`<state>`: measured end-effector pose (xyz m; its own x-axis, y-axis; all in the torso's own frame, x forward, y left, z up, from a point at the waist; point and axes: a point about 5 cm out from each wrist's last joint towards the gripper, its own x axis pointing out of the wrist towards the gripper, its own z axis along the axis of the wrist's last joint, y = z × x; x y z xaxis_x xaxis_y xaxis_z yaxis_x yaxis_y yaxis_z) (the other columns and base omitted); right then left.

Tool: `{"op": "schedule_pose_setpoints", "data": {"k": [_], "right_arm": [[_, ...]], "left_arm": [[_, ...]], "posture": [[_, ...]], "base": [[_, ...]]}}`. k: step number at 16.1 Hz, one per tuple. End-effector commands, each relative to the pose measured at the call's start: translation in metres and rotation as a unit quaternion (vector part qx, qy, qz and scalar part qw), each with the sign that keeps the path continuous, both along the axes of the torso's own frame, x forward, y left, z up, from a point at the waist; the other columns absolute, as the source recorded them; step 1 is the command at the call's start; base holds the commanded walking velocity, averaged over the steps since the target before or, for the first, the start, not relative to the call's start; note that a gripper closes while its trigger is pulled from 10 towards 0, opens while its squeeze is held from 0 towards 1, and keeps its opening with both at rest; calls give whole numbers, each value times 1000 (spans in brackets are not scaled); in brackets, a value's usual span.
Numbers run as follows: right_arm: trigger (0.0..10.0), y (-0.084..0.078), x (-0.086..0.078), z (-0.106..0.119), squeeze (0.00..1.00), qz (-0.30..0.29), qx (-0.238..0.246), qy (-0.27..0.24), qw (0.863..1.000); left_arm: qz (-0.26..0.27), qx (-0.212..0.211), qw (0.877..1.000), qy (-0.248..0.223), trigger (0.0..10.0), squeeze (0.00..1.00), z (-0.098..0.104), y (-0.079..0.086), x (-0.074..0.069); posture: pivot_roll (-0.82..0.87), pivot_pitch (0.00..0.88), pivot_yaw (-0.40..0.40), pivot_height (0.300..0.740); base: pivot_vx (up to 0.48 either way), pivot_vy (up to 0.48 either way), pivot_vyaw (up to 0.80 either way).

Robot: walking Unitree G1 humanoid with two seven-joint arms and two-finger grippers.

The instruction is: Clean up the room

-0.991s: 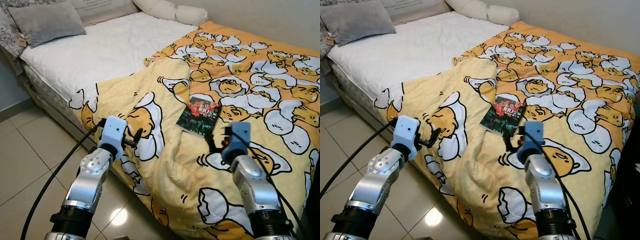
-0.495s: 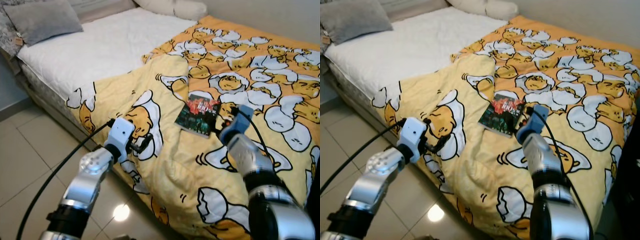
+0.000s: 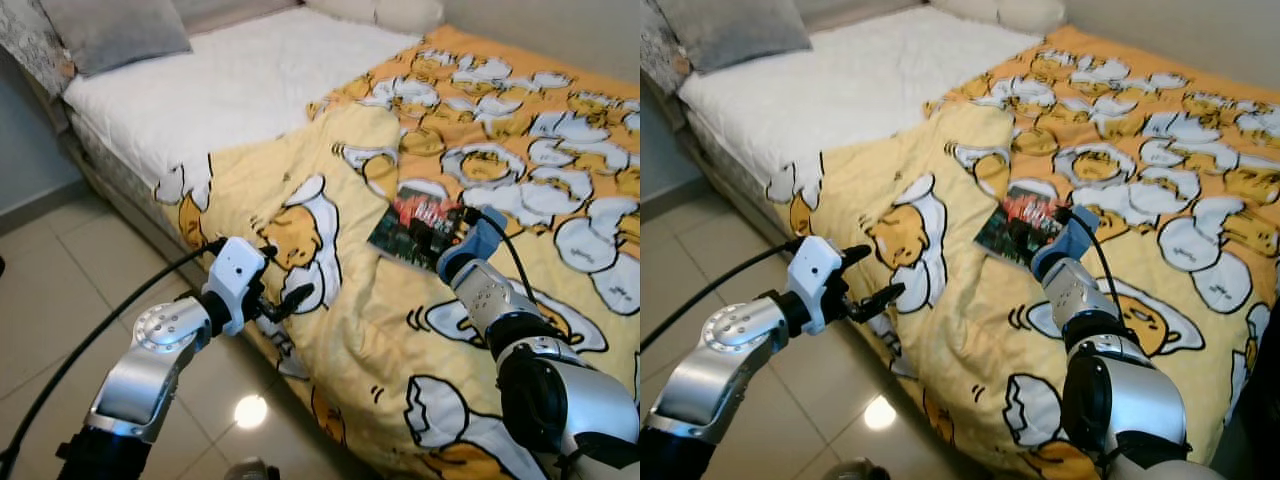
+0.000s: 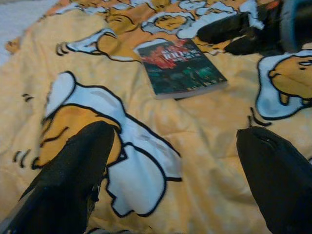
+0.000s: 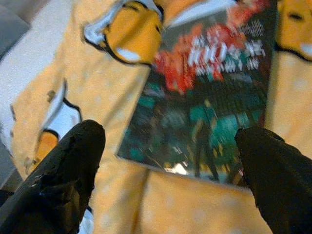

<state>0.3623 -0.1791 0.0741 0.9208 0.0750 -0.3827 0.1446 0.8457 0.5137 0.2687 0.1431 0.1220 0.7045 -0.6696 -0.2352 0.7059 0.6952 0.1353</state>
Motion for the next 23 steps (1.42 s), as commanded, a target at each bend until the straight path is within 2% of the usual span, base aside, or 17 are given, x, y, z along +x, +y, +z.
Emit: {"op": "schedule_pose_setpoints", "data": {"k": [1,5,8,13,14,16,18,20,22,23], "right_arm": [[10000,-3,2,3,0,-15,-10,-2,1000],[10000,-8,-1,-1,0,-44,-13,8,999],[10000,2,1,0,0,-27,38,-6,999],[10000,8,3,3,0,-19,73,-21,997],[10000,13,3,2,0,0,65,-14,998],[10000,11,0,-4,0,-14,40,7,999],[10000,5,-3,-8,0,-48,44,21,998],[10000,4,-4,-10,0,-57,51,29,997],[10000,15,-5,-12,0,-24,68,24,997],[10000,21,-2,-8,0,-16,98,9,995]], "left_arm": [[-22,0,1000,8,10000,824,3,-5,-7],[-30,9,999,22,10000,820,3,-4,-18],[-28,12,999,35,10000,820,3,-2,-27],[-26,13,999,44,10000,824,3,-2,-33],[-24,13,998,48,10000,824,2,-1,-34],[-23,14,998,50,10000,820,2,-2,-36],[-22,14,998,52,10000,820,2,-2,-38],[-22,14,998,53,10000,824,3,-2,-39],[-27,13,998,56,10000,820,4,-2,-42],[-28,13,998,58,10000,820,3,-3,-43]], "posture": [[114,129,0,740],[132,177,-1,740],[142,197,2,740],[154,209,-3,740],[154,212,-6,740],[159,215,-10,740],[164,219,-13,740],[165,222,-15,740],[167,224,-14,740],[166,225,-13,740]], "base": [[0,0,0],[0,0,0],[0,0,0],[0,0,0],[0,0,0],[0,0,0],[0,0,0],[0,0,0],[0,0,0],[0,0,0]]}}
